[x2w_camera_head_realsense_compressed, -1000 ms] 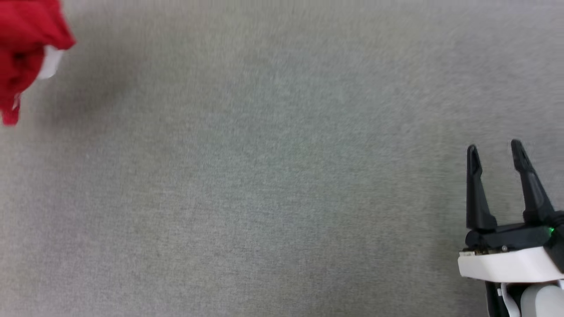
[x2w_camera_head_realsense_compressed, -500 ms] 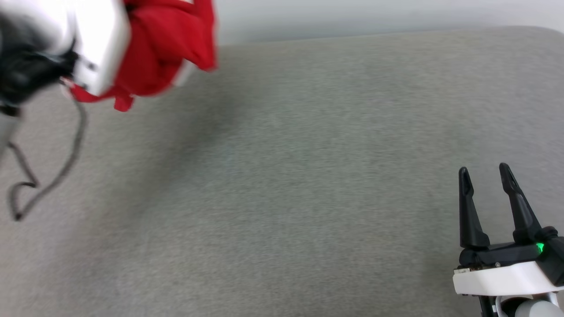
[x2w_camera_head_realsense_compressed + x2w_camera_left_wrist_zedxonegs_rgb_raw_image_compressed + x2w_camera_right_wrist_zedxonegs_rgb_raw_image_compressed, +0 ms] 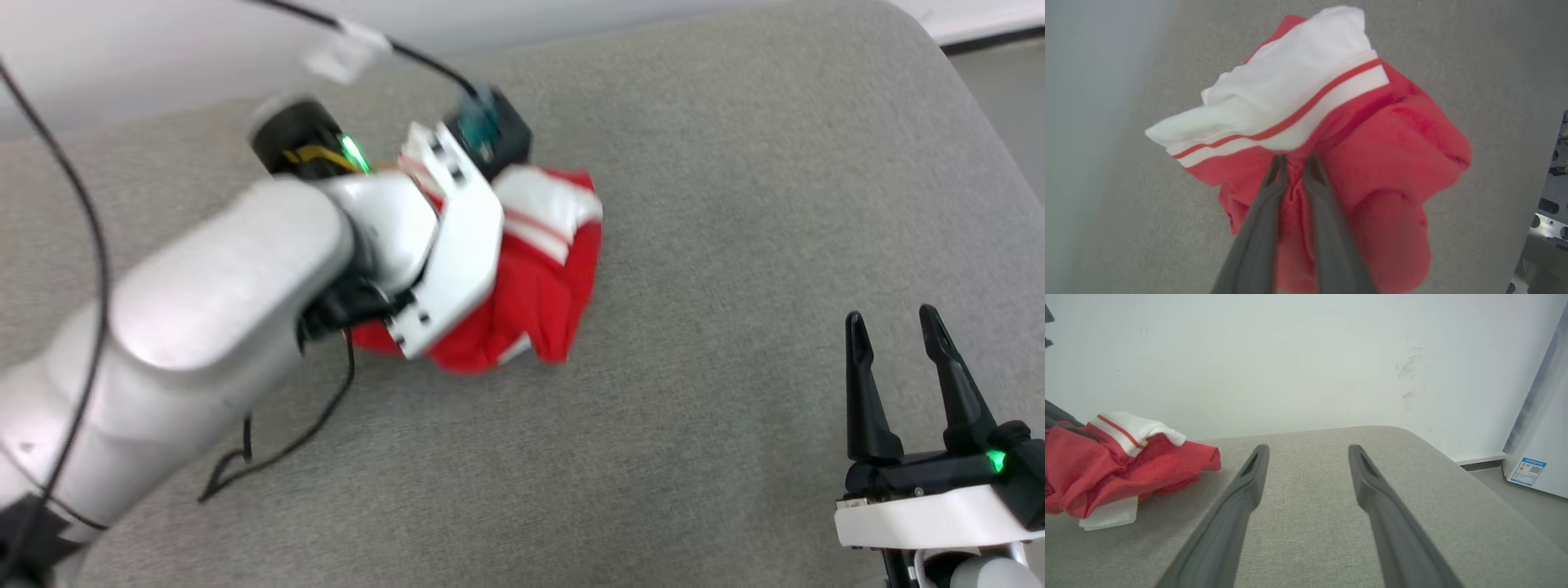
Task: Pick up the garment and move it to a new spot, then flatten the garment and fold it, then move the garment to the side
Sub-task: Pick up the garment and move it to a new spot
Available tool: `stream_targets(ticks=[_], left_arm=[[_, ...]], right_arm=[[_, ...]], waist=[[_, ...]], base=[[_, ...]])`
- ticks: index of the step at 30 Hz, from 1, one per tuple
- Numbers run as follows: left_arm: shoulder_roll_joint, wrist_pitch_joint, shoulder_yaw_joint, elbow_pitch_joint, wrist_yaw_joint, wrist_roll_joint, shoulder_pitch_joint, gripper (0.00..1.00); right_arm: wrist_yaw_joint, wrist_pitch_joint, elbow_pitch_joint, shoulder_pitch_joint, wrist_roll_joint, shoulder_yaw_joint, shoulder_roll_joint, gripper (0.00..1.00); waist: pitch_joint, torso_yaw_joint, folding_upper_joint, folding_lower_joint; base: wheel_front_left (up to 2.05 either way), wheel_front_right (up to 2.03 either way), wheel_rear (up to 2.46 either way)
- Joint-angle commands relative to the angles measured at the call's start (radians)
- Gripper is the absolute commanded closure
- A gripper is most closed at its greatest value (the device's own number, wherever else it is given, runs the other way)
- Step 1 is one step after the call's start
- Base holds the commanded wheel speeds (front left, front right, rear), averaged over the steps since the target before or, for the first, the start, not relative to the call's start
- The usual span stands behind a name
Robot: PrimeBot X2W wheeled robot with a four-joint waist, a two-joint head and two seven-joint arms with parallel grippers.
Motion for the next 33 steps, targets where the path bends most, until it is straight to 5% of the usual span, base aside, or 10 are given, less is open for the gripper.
stream_targets(ticks=[1,7,15,16,17,18,25,33], left_arm=[[-0.006,-0.012,-0.026,0.015,0.001,-0.009,0.021,1.00],[-0.037,-0.022,-0.151,0.073,0.001,-0.033,0.107,1.00],[-0.047,-0.075,-0.170,0.084,0.000,0.005,0.214,1.00],[-0.049,-0.112,-0.166,0.085,0.000,0.016,0.202,0.63],[-0.053,-0.153,-0.162,0.086,0.000,0.026,0.193,0.11],[-0.056,-0.197,-0.160,0.087,0.000,0.034,0.181,0.00],[-0.061,-0.549,-0.094,0.102,0.038,0.121,0.168,0.00],[-0.007,-0.899,0.026,0.059,0.297,0.212,0.296,0.00]], right_arm=[[0.000,-0.002,0.000,-0.011,0.006,0.000,0.002,0.00],[0.000,-0.002,0.006,-0.023,0.019,0.002,0.002,0.00],[0.000,-0.002,0.022,-0.017,0.016,0.001,0.002,0.00],[0.000,-0.002,0.023,-0.011,0.014,0.000,0.002,0.00],[0.000,-0.002,0.025,-0.006,0.009,-0.003,0.003,0.00],[0.000,-0.002,0.026,0.001,0.005,-0.002,0.002,0.00],[0.000,-0.002,0.032,0.044,-0.018,-0.010,0.002,0.00],[0.000,-0.002,0.030,0.086,-0.028,-0.028,0.002,0.00]], waist=[[0.028,-0.023,-0.0001,0.0001],[0.065,-0.038,-0.0001,0.0001],[0.037,-0.024,-0.0001,0.0001],[0.026,-0.018,-0.0001,0.0001],[0.013,-0.012,-0.0001,0.0001],[0.002,-0.007,-0.0001,0.0001],[-0.086,0.043,-0.0001,0.0001],[-0.153,0.105,-0.0001,0.0001]], base=[[0.00,0.00,0.00],[0.00,0.00,0.00],[0.00,0.00,0.00],[0.00,0.00,0.00],[0.00,0.00,0.00],[0.00,0.00,0.00],[0.00,0.00,0.00],[0.00,0.00,0.00]])
